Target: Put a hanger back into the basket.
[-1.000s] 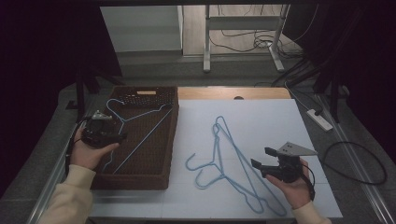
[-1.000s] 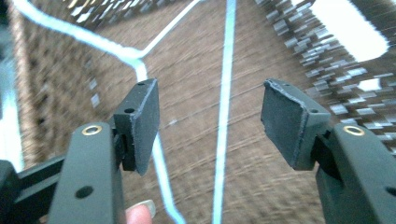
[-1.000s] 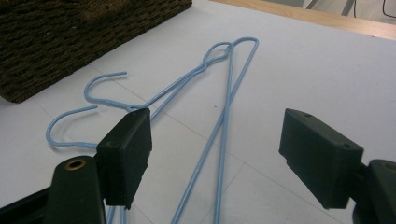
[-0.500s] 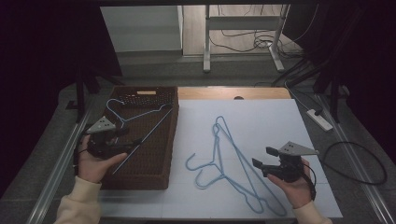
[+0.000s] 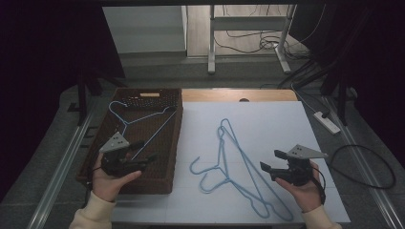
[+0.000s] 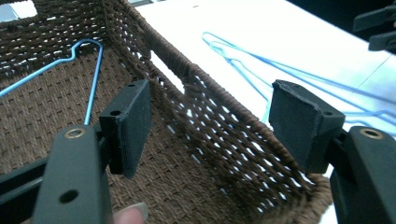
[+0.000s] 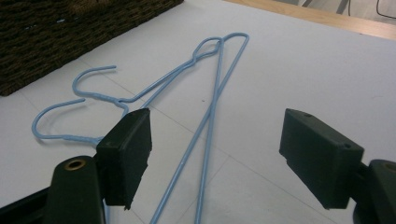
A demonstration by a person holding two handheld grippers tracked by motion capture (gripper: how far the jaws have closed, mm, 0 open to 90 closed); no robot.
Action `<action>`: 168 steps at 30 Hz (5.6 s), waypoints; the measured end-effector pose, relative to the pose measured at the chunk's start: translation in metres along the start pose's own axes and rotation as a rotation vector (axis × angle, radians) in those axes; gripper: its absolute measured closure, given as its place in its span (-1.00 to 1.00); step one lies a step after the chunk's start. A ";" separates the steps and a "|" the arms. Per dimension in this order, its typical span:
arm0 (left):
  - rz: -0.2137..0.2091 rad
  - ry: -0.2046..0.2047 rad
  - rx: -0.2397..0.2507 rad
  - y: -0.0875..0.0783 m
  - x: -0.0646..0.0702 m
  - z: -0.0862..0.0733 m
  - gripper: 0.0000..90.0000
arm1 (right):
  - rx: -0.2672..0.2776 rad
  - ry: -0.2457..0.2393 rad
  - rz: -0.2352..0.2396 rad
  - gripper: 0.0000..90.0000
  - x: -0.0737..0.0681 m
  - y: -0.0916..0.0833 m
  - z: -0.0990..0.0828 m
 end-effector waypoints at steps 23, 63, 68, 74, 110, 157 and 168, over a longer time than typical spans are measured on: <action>-0.044 -0.006 -0.009 0.000 0.007 -0.016 -0.33 | -0.047 -0.070 0.048 -0.43 -0.005 0.003 0.005; -0.053 -0.012 -0.026 0.001 0.005 -0.024 -0.32 | -0.461 -0.414 0.526 -0.21 -0.094 0.097 -0.006; -0.054 -0.014 -0.026 0.001 0.005 -0.024 -0.32 | -0.498 -0.452 0.556 -0.17 -0.105 0.106 -0.011; -0.055 -0.020 -0.015 -0.001 0.003 -0.022 -0.33 | -0.555 -0.485 0.615 -0.01 -0.120 0.118 -0.017; -0.052 -0.018 -0.004 -0.002 0.002 -0.021 -0.32 | -0.543 -0.737 0.628 0.73 -0.122 0.122 -0.010; -0.158 0.037 -0.019 0.023 0.053 -0.007 -0.30 | -0.054 -0.294 0.143 0.93 -0.053 0.066 0.088; -0.211 0.024 -0.050 0.048 0.075 -0.003 -0.30 | 0.010 -0.246 0.146 0.93 -0.056 0.063 0.096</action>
Point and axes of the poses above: each handheld gripper's, and its own axes: y roughly forward along the jaws, z roughly out of its top, x roughly to its right, the point moved 3 cm from there along y, roughly forward along the jaws, and after that the axes turned 15 degrees about x, right-handed, at the moved point
